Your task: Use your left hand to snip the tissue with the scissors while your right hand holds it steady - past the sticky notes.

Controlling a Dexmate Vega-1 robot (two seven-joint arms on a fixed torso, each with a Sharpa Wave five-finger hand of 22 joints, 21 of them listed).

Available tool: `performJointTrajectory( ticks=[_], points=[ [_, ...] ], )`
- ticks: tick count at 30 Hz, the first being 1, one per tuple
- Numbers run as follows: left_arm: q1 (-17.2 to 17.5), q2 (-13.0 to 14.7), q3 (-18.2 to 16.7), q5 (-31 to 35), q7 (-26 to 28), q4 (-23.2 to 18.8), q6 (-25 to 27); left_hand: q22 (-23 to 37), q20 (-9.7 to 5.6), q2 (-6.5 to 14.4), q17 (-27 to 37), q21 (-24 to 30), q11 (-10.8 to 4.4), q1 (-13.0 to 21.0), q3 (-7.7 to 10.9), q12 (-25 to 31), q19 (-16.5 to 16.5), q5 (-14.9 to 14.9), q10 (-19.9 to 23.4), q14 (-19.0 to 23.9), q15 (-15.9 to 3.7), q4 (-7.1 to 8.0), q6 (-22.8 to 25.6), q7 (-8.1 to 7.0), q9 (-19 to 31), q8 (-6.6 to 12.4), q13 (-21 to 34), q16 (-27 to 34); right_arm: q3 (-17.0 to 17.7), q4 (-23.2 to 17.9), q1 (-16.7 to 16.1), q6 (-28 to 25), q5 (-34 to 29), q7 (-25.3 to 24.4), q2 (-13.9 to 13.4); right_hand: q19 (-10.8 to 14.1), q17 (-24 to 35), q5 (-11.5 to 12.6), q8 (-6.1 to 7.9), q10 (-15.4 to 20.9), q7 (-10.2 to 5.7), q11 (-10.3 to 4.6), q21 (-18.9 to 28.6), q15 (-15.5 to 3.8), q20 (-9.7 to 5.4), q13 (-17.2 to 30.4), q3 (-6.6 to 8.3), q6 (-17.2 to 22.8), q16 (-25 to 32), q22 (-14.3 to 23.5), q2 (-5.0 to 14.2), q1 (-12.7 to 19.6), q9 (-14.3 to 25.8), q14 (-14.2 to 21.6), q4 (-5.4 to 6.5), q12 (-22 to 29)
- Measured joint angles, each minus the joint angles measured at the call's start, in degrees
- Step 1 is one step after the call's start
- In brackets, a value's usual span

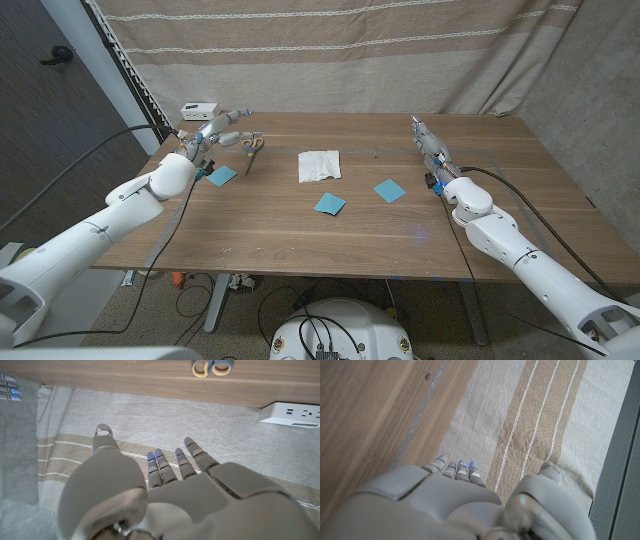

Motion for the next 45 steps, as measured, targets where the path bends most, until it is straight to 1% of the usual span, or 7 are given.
performJointTrajectory(
  ticks=[10, 13, 23, 28, 31, 37, 45],
  points=[
    [-2.7, 0.8, 2.3, 6.7, 0.1, 1.3, -1.2, 0.0, 0.00, -0.8, 0.0, 0.0, -0.30, -0.8, -0.56, 0.0, 0.0, 0.0, -0.3, -0.2, -0.21, 0.56, 0.3, -0.25, 0.0, 0.00, 0.0, 0.0, 0.1, 0.0, 0.0, 0.0, 0.0, 0.0, -0.1, 0.0, 0.0, 0.0, 0.00, 0.3, 0.00, -0.31, 0.0, 0.00, 0.00, 0.0, -0.20, 0.0, 0.0, 0.0, 0.00, 0.0, 0.0, 0.0, -0.20, 0.0],
    [-3.6, 0.8, 2.9, 8.1, 0.2, 2.0, -1.8, 0.0, 0.00, -1.7, 0.0, 0.0, -0.32, -1.7, -1.04, 0.1, 0.0, 0.2, -0.3, -0.2, -0.21, 1.04, 0.7, -1.10, 0.0, 0.00, 0.0, 0.0, 0.1, 0.0, 0.0, 0.0, 0.0, -0.1, -0.1, 0.0, 0.0, 0.0, 0.00, 0.3, 0.00, -0.31, 0.0, 0.00, 0.00, 0.0, -0.20, 0.0, 0.0, 0.0, 0.00, 0.0, 0.0, 0.0, -0.20, 0.0],
    [-6.2, 0.9, 4.5, 11.2, 0.0, 4.7, -3.8, 0.0, -0.11, -2.4, 0.2, 0.0, -1.53, -2.4, -1.25, 0.9, 0.9, 1.2, 2.0, 1.2, -0.09, 1.89, 1.7, -1.42, 0.0, 0.45, 0.0, 0.4, 0.1, -0.1, 0.1, -0.3, -0.1, -0.5, -0.1, 0.0, 0.0, 0.0, 0.00, 0.3, 0.00, -0.31, 0.0, 0.00, 0.00, 0.0, -0.36, 0.0, 0.0, 0.0, 0.31, 0.3, 0.0, 0.0, -0.04, 0.0],
    [-7.4, 1.0, 5.1, 12.4, -0.8, 5.6, -4.7, 0.0, -0.11, -1.1, 0.2, 0.0, -1.53, -0.9, -0.52, 0.9, 0.9, 1.5, 2.0, 1.3, -0.17, 1.17, 1.6, -1.48, 0.0, 0.45, 0.2, 0.4, 0.0, -0.2, 0.2, -0.5, -0.2, -0.6, 0.0, 0.0, 0.0, 0.0, 0.00, 0.3, 0.00, -0.31, 0.0, 0.00, 0.00, 0.0, -0.36, 0.0, 0.0, 0.0, 0.31, 0.3, 0.0, 0.0, -0.04, 0.0],
    [-7.9, 1.2, 5.5, 12.9, -1.1, 6.1, -5.2, 0.0, -0.11, -1.4, 0.2, 0.0, -1.53, -0.3, -0.37, 0.9, 0.9, 1.5, 2.0, 1.3, -0.17, 1.01, 1.4, -1.64, 0.0, 0.45, 0.2, 0.4, -0.1, -0.3, 0.2, -0.7, -0.3, -0.7, 0.0, 0.0, 0.0, 0.0, 0.00, 0.3, 0.00, -0.31, 0.0, 0.00, 0.00, 0.0, -0.36, 0.0, 0.0, 0.0, 0.31, 0.3, 0.0, 0.0, -0.04, 0.0],
    [-8.8, 1.7, 6.0, 14.4, -1.7, 6.5, -5.6, -0.1, -0.11, -1.3, 0.1, 0.0, -1.85, 3.2, 0.88, 0.9, 0.9, 1.5, 1.6, 0.6, -0.18, -0.23, 0.4, -2.66, 0.0, 0.00, 0.2, 0.2, -0.2, -0.4, 0.3, -1.1, -0.3, -0.9, 0.0, 0.0, 0.0, 0.0, 0.00, 0.3, 0.01, -0.31, 0.0, 0.00, 0.00, 0.0, -0.48, 0.0, 0.0, 0.0, 0.31, 0.3, 0.0, 0.0, 0.08, 0.0],
    [-9.9, 2.4, 6.8, 17.1, -1.9, 6.9, -6.0, -0.1, -0.11, -2.1, 0.0, 0.0, -2.15, 4.5, 1.34, 0.6, 0.9, 1.5, 1.3, 0.1, -0.12, -0.23, -0.5, -3.58, 0.3, -0.22, 0.2, 0.2, -0.3, -0.7, 0.3, -1.5, -0.5, -1.2, 0.1, 0.0, 0.0, 0.0, 0.00, 0.3, 0.01, -0.31, 0.0, 0.00, 0.00, 0.0, -0.52, 0.0, 0.0, 0.0, 0.31, 0.3, 0.0, 0.0, 0.12, 0.0]
  ],
)
